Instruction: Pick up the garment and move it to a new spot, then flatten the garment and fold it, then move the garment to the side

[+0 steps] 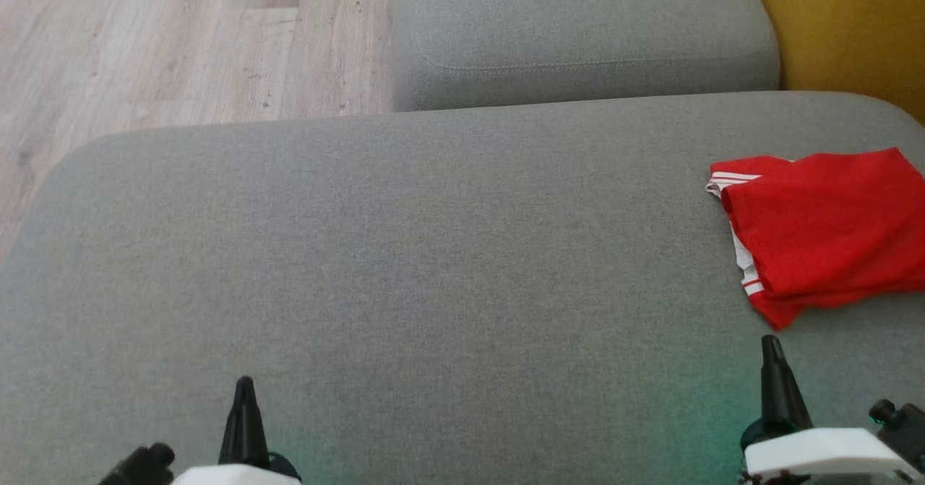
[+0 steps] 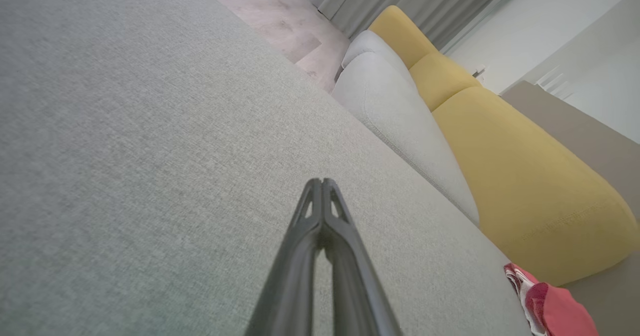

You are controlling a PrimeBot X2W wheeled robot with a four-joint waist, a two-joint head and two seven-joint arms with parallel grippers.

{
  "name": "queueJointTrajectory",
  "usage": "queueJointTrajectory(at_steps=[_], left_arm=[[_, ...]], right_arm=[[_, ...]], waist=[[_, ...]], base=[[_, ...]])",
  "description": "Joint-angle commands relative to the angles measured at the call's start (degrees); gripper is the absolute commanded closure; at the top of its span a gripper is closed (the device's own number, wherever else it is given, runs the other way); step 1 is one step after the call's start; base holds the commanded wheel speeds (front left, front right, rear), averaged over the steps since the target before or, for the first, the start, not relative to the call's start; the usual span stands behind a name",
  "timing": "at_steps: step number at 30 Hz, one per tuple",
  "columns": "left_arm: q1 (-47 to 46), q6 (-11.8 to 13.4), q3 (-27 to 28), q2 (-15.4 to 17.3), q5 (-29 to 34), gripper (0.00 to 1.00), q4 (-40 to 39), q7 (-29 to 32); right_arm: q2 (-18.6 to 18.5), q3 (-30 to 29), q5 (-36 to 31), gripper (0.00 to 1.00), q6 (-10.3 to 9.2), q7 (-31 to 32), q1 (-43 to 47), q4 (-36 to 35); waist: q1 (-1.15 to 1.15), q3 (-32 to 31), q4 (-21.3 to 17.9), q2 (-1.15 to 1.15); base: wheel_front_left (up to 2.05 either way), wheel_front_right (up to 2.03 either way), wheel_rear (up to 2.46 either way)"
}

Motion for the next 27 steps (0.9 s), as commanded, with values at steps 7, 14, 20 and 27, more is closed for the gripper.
queueJointTrajectory(at_steps=[7, 14, 20, 27], left_arm=[[-4.15, -0.99, 2.70, 0.72, -5.82, 1.00, -1.32, 1.42], [-5.18, -1.60, 3.83, 0.77, -10.45, 1.00, -1.02, 2.52], [-6.06, -2.13, 4.82, 0.79, -14.41, 1.00, -0.77, 3.48], [-7.09, -2.75, 6.00, 0.81, -19.00, 1.00, -0.46, 4.61]], right_arm=[[-1.44, -0.42, 6.13, 1.00, -0.02, 1.23, -3.95, -1.11], [-1.50, -0.91, 10.86, 1.00, -0.02, 2.34, -5.10, -0.79], [-1.53, -1.35, 14.91, 1.00, -0.03, 3.30, -6.09, -0.52], [-1.56, -1.89, 19.61, 1.00, -0.03, 4.44, -7.24, -0.20]], waist=[[-0.01, 0.25, -0.25, 0.00], [-0.01, 0.47, -0.47, 0.00], [-0.01, 0.67, -0.66, 0.00], [-0.01, 0.89, -0.88, 0.00]], base=[[0.00, 0.00, 0.00], [0.00, 0.00, 0.00], [0.00, 0.00, 0.00], [0.00, 0.00, 0.00]])
